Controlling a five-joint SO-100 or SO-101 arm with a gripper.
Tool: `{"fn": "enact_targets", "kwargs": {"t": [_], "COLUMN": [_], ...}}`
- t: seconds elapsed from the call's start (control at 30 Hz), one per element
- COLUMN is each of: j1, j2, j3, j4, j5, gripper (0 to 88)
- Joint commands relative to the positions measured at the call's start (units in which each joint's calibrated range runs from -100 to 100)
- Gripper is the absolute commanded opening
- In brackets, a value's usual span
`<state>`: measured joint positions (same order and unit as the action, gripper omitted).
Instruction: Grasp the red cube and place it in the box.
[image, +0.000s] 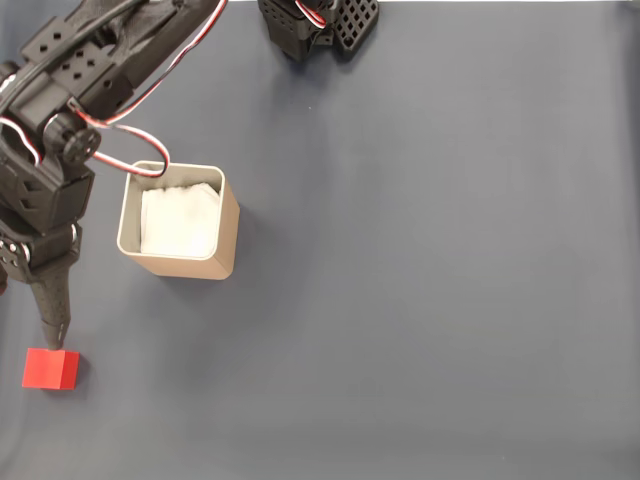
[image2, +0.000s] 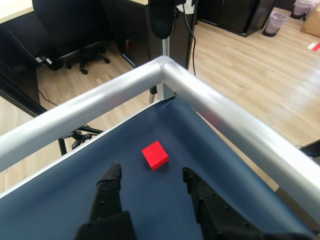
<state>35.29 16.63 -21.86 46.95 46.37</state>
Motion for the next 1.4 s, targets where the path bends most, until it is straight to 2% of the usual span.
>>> {"fn": "enact_targets", "kwargs": {"t": [0.0,0.5,1.37], "j1": [0.2,0.8,1.7], "j2": [0.5,8.3,17.3], "j3": [-3.0,-1.8,-1.5], "j4": [-2.0,-10.4,-24.9], "j5": [0.7,2.4,3.1], "gripper": [34.3,40.3,41.0]}}
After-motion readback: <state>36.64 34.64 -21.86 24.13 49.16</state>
